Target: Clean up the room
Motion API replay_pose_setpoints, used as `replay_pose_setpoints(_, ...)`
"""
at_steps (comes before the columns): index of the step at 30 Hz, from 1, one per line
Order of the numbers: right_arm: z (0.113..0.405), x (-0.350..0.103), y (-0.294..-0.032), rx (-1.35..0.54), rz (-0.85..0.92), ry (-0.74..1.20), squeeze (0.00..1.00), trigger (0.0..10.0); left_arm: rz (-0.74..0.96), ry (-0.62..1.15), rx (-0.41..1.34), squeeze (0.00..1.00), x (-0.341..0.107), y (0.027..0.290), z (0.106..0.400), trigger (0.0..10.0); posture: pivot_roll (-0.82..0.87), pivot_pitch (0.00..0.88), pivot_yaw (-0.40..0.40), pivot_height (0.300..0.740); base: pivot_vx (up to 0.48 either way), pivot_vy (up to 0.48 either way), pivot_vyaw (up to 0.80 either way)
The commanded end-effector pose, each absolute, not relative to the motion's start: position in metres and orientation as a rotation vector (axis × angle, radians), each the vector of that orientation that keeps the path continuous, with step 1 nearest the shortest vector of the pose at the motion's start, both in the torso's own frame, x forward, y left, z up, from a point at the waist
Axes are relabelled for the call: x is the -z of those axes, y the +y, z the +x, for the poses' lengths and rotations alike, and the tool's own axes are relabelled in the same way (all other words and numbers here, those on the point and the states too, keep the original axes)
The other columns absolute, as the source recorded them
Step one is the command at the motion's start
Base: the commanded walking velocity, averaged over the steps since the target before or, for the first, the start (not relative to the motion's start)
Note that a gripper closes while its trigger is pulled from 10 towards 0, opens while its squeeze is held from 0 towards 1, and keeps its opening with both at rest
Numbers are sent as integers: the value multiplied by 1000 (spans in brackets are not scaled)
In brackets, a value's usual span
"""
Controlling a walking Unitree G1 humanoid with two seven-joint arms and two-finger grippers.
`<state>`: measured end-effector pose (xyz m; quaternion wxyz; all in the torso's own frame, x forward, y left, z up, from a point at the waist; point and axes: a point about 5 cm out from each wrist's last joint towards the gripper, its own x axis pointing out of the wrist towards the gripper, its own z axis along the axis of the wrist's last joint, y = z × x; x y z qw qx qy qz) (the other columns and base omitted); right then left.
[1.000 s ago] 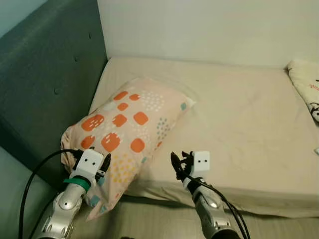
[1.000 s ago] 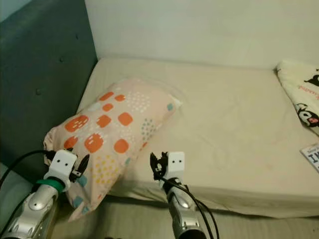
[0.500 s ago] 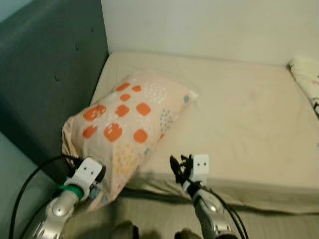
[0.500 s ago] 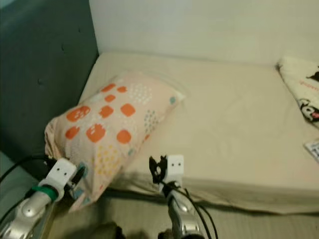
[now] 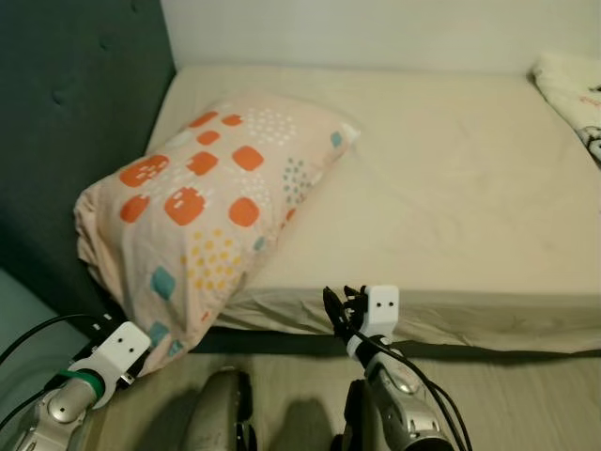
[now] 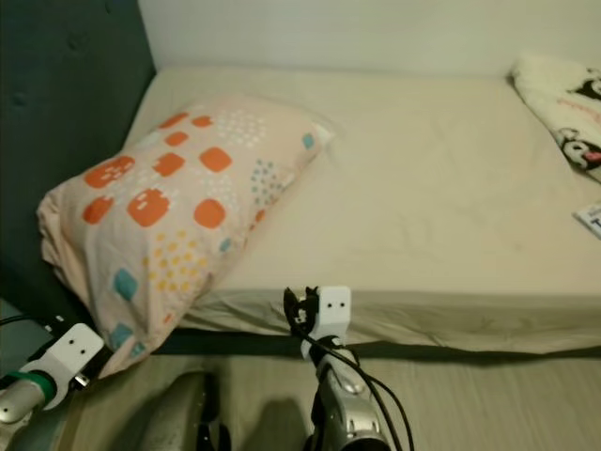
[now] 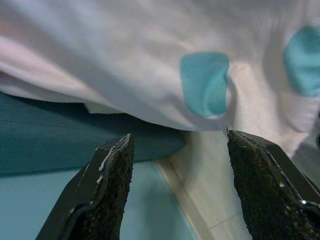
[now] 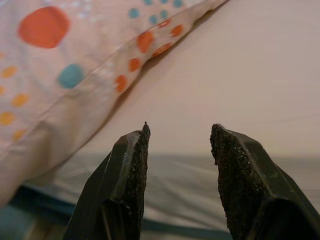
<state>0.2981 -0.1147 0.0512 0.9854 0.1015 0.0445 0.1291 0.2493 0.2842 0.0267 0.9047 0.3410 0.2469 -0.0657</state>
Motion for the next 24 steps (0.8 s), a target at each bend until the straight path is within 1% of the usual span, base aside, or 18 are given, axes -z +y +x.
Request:
replay_pose_setpoints(1,299,-55,-114,-264,220,80,0,10000,712,524,129,0,-26,291,248,10000,122,148,5,565,0,0,0)
replay_pose_setpoints(6,303,-68,-112,-281,224,32,0,10000,739,517,131,0,-28,295,254,10000,111,159,-2,565,0,0,0)
replay_pose_setpoints(7,306,-79,-112,-291,226,-11,0,10000,762,498,117,0,-33,297,262,10000,101,170,-6,565,0,0,0)
replay_pose_setpoints(8,306,-79,-112,-291,226,-11,0,10000,762,498,117,0,-33,297,262,10000,101,170,-6,565,0,0,0)
replay_pose_setpoints(9,308,-88,-112,-297,226,-43,0,10000,780,480,109,0,-37,298,268,10000,94,176,-5,565,0,0,0)
replay_pose_setpoints(10,308,-88,-112,-297,226,-43,0,10000,780,480,109,0,-37,298,268,10000,94,176,-5,565,0,0,0)
replay_pose_setpoints(12,310,-102,-113,-301,228,-93,0,10000,825,448,110,0,-45,297,279,10000,85,183,-2,565,0,0,0)
replay_pose_setpoints(15,310,-110,-113,-298,231,-117,0,10000,821,428,126,0,-48,293,285,10000,73,189,4,565,0,0,0)
replay_pose_setpoints(17,310,-116,-112,-295,238,-133,0,10000,705,408,244,0,-48,274,293,10000,65,192,8,565,0,0,0)
replay_pose_setpoints(18,310,-116,-112,-295,238,-133,0,10000,705,408,244,0,-48,274,293,10000,65,192,8,565,0,0,0)
replay_pose_setpoints(19,310,-118,-112,-296,241,-138,0,10000,659,390,308,0,-50,262,298,10000,65,192,8,565,0,0,0)
replay_pose_setpoints(20,309,-120,-111,-295,244,-145,0,10000,635,348,385,0,-55,245,306,10000,57,192,13,565,0,0,0)
replay_pose_setpoints(23,308,-125,-110,-298,251,-153,0,10000,631,248,507,0,-69,211,323,10000,57,192,13,565,0,0,0)
replay_pose_setpoints(24,308,-125,-110,-298,251,-153,0,10000,631,248,507,0,-69,211,323,10000,57,192,13,565,0,0,0)
